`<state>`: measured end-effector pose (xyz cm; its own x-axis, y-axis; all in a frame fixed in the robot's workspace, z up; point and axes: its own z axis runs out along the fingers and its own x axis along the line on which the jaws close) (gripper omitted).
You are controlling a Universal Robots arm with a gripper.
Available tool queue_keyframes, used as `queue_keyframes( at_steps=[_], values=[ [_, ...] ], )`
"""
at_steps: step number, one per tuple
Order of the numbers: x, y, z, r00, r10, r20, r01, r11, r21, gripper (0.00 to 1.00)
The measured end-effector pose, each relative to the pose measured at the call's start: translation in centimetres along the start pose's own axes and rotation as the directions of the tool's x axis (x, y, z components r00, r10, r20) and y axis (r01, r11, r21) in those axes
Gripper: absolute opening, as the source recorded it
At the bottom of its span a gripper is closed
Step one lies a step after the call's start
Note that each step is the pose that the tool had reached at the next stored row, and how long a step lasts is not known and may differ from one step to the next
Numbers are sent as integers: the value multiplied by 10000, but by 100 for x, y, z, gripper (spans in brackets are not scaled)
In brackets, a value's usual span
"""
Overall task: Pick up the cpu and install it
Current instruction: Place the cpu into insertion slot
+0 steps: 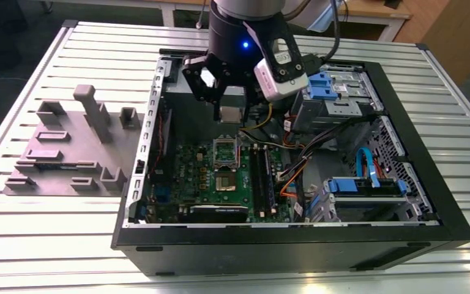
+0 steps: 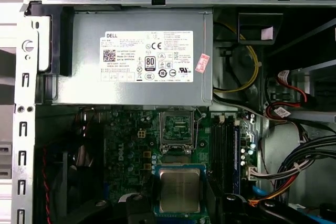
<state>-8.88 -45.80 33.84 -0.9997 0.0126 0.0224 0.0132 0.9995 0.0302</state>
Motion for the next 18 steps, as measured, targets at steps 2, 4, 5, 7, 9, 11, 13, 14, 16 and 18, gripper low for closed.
queue_keyframes(
  at_steps=[2, 4, 5, 7, 9, 11, 13, 14, 16, 18],
  values=[
    [0, -6, 22, 10000, 2, 1, -2, 10000, -2, 47],
    [-1, -7, 49, 10000, 2, 0, -2, 10000, 0, 47],
    [-1, -8, 62, 10000, 0, 1, 0, 10000, 0, 47],
    [-3, -17, 116, 10000, 1, 1, -1, 10000, 1, 47],
    [-3, -27, 131, 10000, 0, 0, 0, 10000, 1, 47],
    [-3, -27, 132, 10000, 0, 0, 0, 10000, 1, 47],
    [-3, -27, 132, 10000, 1, 0, -1, 10000, 2, 47],
    [-3, -27, 142, 10000, 1, 1, -1, 10000, 0, 47],
    [-4, -27, 152, 10000, 1, 0, -1, 10000, 1, 47],
    [-4, -27, 152, 10000, 0, 1, 0, 10000, 1, 47]
  ],
)
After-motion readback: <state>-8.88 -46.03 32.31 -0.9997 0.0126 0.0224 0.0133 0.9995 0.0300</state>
